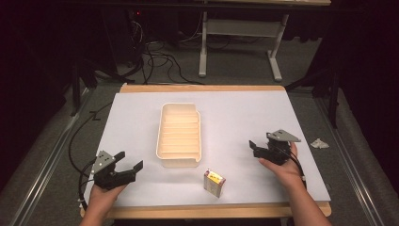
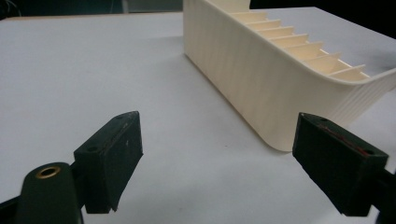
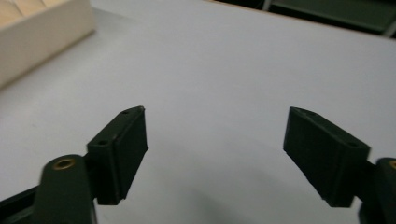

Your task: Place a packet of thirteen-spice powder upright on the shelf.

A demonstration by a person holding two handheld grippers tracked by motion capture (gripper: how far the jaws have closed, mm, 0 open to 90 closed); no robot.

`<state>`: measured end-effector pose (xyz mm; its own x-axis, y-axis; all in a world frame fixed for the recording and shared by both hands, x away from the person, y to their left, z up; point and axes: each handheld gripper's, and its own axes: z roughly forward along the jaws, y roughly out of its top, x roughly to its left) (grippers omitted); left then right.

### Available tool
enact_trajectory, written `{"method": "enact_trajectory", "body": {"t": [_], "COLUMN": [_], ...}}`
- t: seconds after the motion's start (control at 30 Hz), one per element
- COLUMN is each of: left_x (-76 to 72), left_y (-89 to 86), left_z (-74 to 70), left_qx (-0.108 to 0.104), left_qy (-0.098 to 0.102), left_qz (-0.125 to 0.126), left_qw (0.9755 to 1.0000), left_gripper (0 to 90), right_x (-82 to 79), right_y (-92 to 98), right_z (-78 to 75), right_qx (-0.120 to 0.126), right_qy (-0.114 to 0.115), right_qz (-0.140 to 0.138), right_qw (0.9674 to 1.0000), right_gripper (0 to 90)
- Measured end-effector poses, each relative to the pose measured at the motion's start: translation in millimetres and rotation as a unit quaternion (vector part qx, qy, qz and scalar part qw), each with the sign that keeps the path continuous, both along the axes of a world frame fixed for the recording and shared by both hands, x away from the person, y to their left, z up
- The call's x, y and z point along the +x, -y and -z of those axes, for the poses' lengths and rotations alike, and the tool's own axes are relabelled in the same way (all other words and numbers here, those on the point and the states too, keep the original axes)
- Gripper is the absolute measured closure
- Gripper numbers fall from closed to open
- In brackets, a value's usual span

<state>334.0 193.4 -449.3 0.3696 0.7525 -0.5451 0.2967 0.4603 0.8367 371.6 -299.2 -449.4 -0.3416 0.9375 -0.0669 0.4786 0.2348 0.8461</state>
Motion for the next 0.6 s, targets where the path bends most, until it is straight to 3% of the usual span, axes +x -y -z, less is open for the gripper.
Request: {"method": "enact_trajectory", "body": {"t": [0.13, 0.17, 0.27, 0.33, 0.37, 0.6], "left_x": [1.2, 5.1, 11.4, 12.6, 14.1, 15.4], "left_y": [2.1, 3.5, 6.0, 6.6, 8.4, 13.6], "left_z": [-2.7, -2.3, -1.2, -1.3, -1.4, -0.3], "left_qx": [-0.005, -0.008, -0.009, -0.009, -0.01, -0.002], "left_qy": [0.006, 0.004, 0.0, -0.002, -0.002, -0.003], "left_qz": [0.006, 0.008, 0.008, 0.008, 0.008, 0.011], "left_qw": [0.9999, 0.9999, 0.9999, 0.9999, 0.9999, 0.9999], "left_gripper": [16.6, 16.6, 16.5, 16.5, 16.5, 16.5], "right_x": [-13.2, -19.9, -27.3, -28.0, -30.6, -35.3], "right_y": [18.7, 30.7, 38.4, 40.0, 41.4, 40.5], "right_z": [0.5, 2.5, 2.2, 1.7, 0.6, 1.9], "right_qx": [0.001, 0.004, 0.008, 0.007, 0.018, 0.01], "right_qy": [0.005, 0.005, 0.005, 0.008, 0.006, 0.012], "right_qz": [0.011, 0.02, 0.032, 0.032, 0.03, 0.027], "right_qw": [0.9999, 0.9998, 0.9994, 0.9994, 0.9994, 0.9995], "right_gripper": [28.4, 29.1, 29.9, 30.8, 31.6, 31.5]}}
